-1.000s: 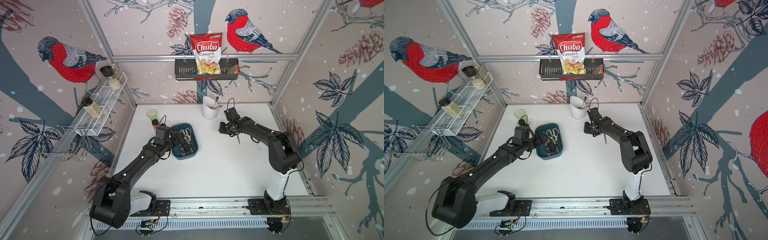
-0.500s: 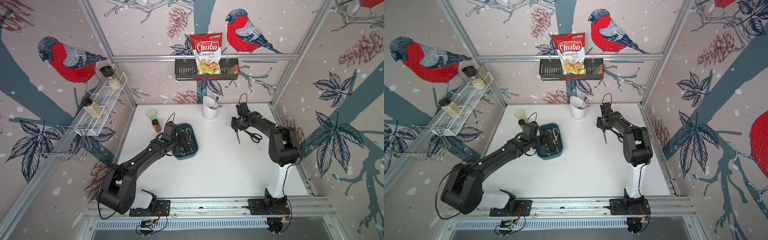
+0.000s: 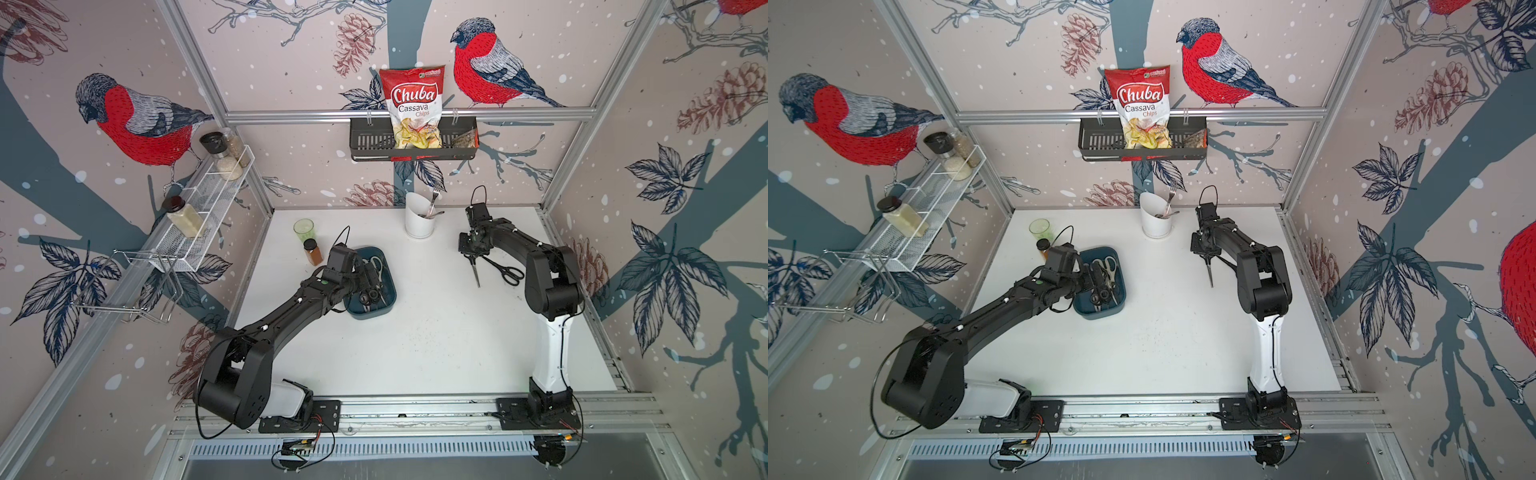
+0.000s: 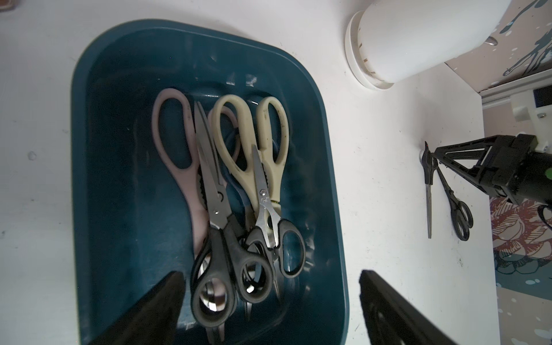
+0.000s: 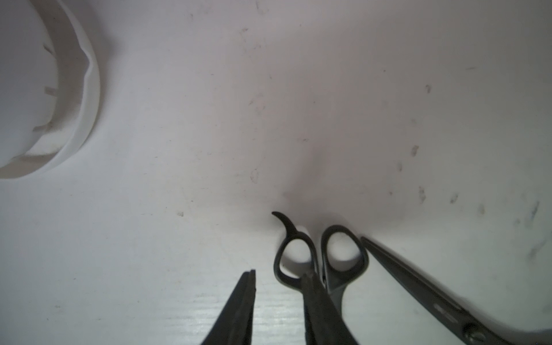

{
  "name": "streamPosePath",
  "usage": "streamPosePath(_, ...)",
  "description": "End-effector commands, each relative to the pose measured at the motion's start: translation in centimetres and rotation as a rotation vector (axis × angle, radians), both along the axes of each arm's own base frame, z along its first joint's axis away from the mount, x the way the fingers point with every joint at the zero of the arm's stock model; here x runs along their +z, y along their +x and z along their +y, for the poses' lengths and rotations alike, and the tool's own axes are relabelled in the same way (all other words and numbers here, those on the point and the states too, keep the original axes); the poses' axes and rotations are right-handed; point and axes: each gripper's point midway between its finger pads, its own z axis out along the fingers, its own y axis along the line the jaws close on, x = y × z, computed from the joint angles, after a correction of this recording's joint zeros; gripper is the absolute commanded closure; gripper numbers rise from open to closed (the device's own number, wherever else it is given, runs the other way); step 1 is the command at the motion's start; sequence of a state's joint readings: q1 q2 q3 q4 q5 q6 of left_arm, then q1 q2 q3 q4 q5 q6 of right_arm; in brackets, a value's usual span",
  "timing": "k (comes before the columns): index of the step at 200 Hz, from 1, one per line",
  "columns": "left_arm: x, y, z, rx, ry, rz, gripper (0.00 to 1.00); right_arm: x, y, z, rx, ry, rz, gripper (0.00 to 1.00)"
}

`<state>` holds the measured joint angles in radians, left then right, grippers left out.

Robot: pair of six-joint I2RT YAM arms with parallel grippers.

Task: Put the scissors into the storage box
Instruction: Pick up the scissors from the center of the board.

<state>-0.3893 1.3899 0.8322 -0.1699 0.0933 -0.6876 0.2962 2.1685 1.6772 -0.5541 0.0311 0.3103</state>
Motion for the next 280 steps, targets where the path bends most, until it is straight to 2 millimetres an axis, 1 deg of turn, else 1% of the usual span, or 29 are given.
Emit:
streamPosePath(1,0.0,-0.1,0.3,0.003,0.019,-0.009,0.05,-0.5,0.0,0.9,0.031,-0.002,0.012,0.67)
streamPosePath(22,-0.1,-0.2,0.4,0.005,0.025,-0.007,0.05,-1.2,0.0,0.9,0.027,-0.012,0.023,0.67)
streamPosePath(48,0.0,-0.3,0.8,0.012,0.039,-0.012,0.05,-1.5,-0.1,0.1,0.01,-0.054,0.021,0.68)
streamPosePath(69,0.0,-0.4,0.9,0.014,0.042,-0.013,0.05,-1.9,-0.3,-0.1,0.011,-0.066,0.027,0.68)
streamPosePath(136,0.2,-0.3,0.8,0.015,0.038,-0.015,0.05,-2.6,-0.5,-0.2,0.013,-0.073,0.038,0.68)
streamPosePath(177,0.2,-0.4,0.9,0.017,0.038,-0.014,0.05,-4.1,-1.0,-0.2,0.022,-0.084,0.08,0.72)
streamPosePath(208,0.1,-0.5,0.9,0.021,0.033,-0.016,0.05,-4.9,-2.5,0.5,0.055,-0.11,0.107,0.76)
streamPosePath(227,0.0,-0.5,0.9,0.019,0.032,-0.014,0.05,-5.5,-3.1,0.6,0.059,-0.128,0.124,0.81)
streamPosePath(248,0.1,-0.5,0.9,0.016,0.035,-0.016,0.05,-5.8,-3.5,0.5,0.052,-0.142,0.136,0.84)
streamPosePath(280,0.3,-0.5,1.0,0.021,0.035,-0.021,0.05,-6.0,-3.7,0.8,0.056,-0.137,0.144,0.89)
